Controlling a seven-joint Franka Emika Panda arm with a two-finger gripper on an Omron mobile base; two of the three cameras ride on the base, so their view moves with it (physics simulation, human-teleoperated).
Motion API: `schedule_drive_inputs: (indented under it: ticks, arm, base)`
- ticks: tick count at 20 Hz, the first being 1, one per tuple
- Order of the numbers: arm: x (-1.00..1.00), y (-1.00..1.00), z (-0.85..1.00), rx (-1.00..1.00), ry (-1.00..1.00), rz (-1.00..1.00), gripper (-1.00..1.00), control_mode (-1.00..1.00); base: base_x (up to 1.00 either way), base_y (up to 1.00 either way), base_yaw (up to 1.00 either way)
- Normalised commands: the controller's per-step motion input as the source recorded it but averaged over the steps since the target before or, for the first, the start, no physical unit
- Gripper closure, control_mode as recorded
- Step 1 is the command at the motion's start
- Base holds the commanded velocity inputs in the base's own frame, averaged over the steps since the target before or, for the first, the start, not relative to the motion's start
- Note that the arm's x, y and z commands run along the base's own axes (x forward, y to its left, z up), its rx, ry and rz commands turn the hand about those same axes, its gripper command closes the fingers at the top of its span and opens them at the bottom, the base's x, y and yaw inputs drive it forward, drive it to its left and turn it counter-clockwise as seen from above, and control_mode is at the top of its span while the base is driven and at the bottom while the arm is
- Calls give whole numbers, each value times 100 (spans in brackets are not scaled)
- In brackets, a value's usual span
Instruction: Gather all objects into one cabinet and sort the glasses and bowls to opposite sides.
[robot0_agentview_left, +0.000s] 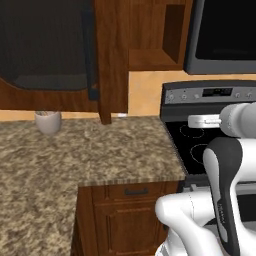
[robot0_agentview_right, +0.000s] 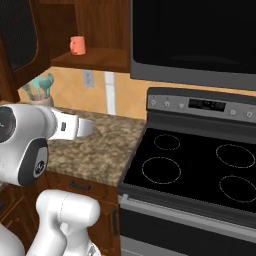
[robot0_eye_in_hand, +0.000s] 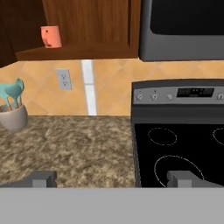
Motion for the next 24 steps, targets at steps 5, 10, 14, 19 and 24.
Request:
schedule_drive_inputs:
  ticks: [5,10,14,19,24]
  arm:
    - [0,0,0,0,0,0,-100,100]
    - [0,0,0,0,0,0,-100,100]
    - [0,0,0,0,0,0,-100,100]
    - [0,0,0,0,0,0,-100,100]
    - [0,0,0,0,0,0,-100,100]
  base:
    - [13,44,1]
    - [27,31,0]
    - [18,2,0]
    - [33,2,0]
    - [38,3,1]
